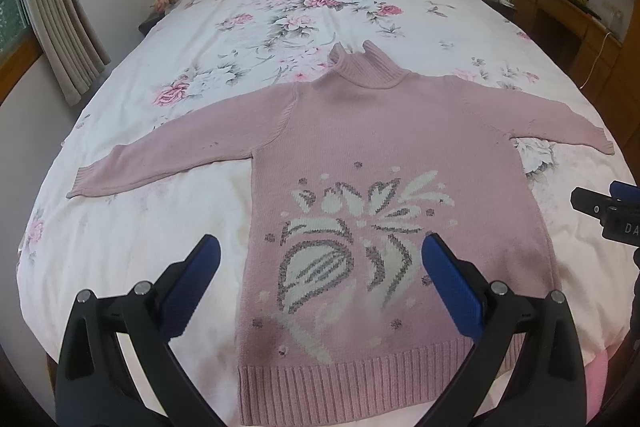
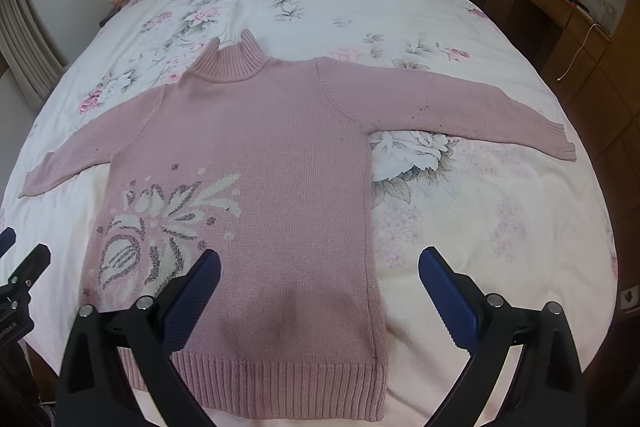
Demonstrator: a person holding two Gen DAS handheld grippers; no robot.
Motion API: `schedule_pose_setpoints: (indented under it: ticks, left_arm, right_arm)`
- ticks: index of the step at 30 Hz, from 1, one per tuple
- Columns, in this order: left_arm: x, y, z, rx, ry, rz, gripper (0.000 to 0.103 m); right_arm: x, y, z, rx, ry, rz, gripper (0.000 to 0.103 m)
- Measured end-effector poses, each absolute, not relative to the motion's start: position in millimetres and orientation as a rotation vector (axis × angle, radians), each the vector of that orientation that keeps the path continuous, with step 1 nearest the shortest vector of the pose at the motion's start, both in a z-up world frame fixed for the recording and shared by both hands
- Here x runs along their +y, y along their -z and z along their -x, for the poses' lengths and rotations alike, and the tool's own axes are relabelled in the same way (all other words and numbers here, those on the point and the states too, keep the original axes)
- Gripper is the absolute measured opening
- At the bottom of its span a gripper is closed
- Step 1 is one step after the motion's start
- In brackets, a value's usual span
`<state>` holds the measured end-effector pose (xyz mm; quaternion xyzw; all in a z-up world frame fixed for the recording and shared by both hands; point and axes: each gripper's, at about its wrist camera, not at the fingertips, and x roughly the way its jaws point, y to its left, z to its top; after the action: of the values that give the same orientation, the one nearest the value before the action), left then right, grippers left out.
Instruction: Fold small clothes
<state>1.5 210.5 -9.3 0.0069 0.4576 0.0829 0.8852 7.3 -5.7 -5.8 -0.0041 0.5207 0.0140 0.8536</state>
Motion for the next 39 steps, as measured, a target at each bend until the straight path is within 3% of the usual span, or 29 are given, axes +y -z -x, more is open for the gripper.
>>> schedule_pose_setpoints:
  ticks: [39]
  left_arm:
    - [210.3,9.7,0.2,0.955,-0.173,-0.018,0.1]
  right_arm:
    - [-0.6,6.7,-8.1,1.098,-0.024,0.009,0.099]
